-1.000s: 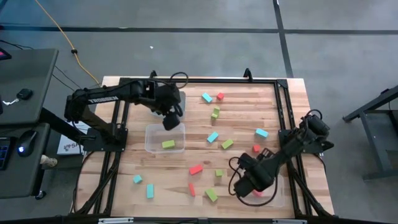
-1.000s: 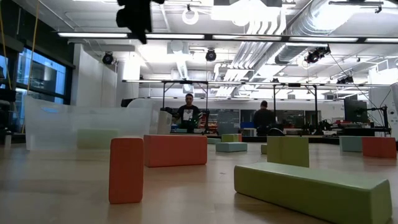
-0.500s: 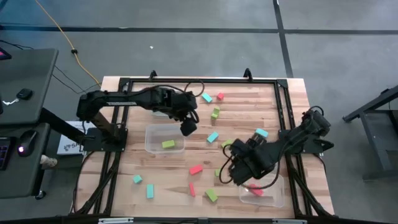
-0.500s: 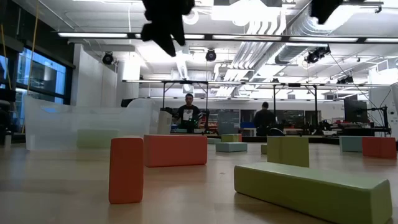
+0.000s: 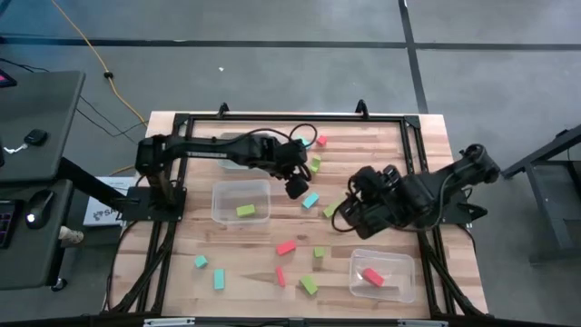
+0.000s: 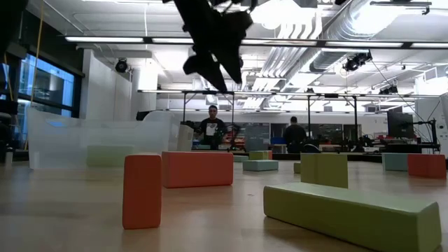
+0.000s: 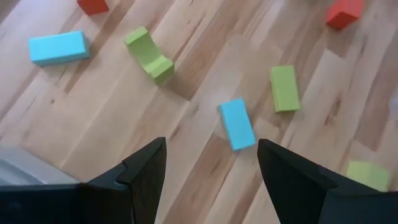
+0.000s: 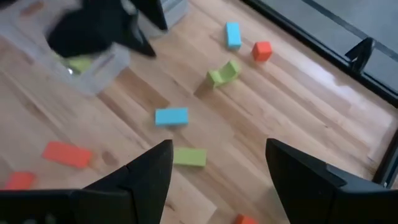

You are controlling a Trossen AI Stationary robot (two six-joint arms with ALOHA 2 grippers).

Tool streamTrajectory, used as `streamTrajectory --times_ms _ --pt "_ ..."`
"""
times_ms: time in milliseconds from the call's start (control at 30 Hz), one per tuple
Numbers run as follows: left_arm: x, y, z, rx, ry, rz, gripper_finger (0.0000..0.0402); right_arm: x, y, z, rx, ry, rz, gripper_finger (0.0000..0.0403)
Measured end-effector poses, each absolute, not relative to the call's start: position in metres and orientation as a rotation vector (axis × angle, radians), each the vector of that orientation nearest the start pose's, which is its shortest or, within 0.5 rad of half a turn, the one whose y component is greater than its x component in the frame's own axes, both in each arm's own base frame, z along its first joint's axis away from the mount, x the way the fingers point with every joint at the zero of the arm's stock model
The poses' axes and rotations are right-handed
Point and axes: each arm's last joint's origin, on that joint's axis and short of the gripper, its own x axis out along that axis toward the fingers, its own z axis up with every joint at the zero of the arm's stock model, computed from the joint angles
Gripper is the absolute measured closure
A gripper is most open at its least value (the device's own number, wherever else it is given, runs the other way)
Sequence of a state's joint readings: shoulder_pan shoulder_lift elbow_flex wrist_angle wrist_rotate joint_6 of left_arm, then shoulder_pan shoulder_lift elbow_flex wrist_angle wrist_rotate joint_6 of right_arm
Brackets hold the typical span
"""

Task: Sort & place blocks by color
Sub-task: Put the blue block into the gray bin

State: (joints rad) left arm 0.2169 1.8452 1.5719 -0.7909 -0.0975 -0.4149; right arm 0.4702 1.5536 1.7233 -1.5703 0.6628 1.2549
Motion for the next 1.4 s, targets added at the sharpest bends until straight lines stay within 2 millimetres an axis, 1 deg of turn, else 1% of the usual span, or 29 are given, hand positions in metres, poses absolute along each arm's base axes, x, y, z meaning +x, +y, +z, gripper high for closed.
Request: streamTrajectory --times_ms 167,333,433,500,667,833,933,1000,1067,1233,1400 --pt "0.395 0.090 0.245 -0.461 0.984 0.514 0.0172 0.242 0.095 0.382 0.358 0.821 -0.831 0.0155" --pt "0.409 0.091 0.220 -0.475 0.996 0.512 0.0172 0.243 0.091 0.382 0.363 0.822 -0.845 0.0155" --pt "0.414 0.090 0.205 -0.492 1.025 0.516 0.0172 0.244 0.090 0.382 0.360 0.825 -0.846 0.0155" --pt "0.417 0.090 0.198 -0.490 1.035 0.515 0.0172 0.244 0.089 0.382 0.362 0.825 -0.850 0.0155" --pt "0.423 0.083 0.186 -0.480 1.050 0.501 0.0172 0.244 0.089 0.382 0.363 0.824 -0.851 0.0155" --pt "0.431 0.075 0.180 -0.463 1.022 0.485 0.0172 0.244 0.089 0.382 0.364 0.823 -0.852 0.0155" --pt "0.432 0.069 0.175 -0.462 1.036 0.480 0.0175 0.244 0.089 0.382 0.366 0.823 -0.851 0.0155" --pt "0.437 0.066 0.172 -0.461 1.008 0.471 0.0178 0.245 0.089 0.382 0.368 0.822 -0.850 0.0155" --pt "0.436 0.065 0.167 -0.460 1.039 0.477 0.0181 0.245 0.089 0.382 0.368 0.822 -0.850 0.0155" --pt "0.440 0.062 0.151 -0.461 1.064 0.480 0.0186 0.245 0.089 0.382 0.369 0.823 -0.849 0.0155" --pt "0.441 0.061 0.141 -0.458 1.087 0.481 0.0186 0.244 0.089 0.381 0.380 0.837 -0.841 0.0155"
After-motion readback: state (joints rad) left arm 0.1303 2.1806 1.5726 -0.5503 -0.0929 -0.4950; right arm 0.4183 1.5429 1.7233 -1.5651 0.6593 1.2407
